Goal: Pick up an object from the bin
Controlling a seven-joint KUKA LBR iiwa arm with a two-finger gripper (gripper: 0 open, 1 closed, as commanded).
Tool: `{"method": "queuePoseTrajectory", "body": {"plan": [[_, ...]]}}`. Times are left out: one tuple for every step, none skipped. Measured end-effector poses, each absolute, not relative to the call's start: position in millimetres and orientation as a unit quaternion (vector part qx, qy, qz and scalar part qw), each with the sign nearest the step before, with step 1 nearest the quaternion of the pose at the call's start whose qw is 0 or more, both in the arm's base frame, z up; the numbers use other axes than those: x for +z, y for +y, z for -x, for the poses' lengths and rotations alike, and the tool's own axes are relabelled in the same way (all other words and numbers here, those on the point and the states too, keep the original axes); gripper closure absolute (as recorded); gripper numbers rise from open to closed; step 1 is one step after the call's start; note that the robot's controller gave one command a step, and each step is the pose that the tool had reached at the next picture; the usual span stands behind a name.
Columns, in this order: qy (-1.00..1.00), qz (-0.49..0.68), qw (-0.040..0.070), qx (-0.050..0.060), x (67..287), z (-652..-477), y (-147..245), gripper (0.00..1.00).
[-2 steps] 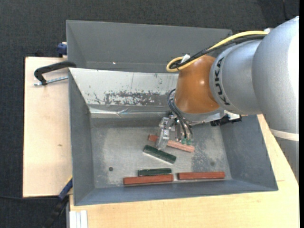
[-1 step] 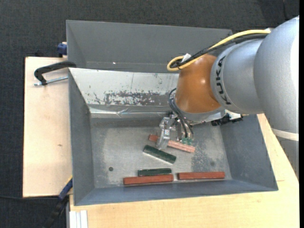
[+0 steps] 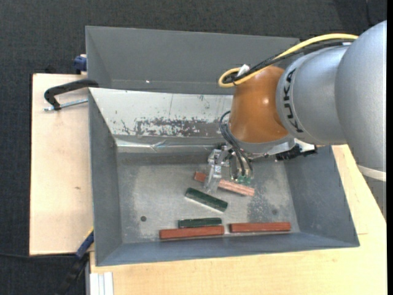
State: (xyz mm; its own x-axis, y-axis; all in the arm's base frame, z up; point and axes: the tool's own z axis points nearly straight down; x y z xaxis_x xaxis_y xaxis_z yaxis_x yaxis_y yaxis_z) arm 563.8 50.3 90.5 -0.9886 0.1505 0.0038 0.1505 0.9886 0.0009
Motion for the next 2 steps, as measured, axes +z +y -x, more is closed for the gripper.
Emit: {"method": "queuePoseTrajectory", "body": {"plan": [[-0.997, 0.075, 0.0, -0.001, 113.6, -564.4, 50.2, 1.0], [-0.997, 0.075, -0.002, -0.001, 131.8, -565.5, 50.2, 1.0]]}}
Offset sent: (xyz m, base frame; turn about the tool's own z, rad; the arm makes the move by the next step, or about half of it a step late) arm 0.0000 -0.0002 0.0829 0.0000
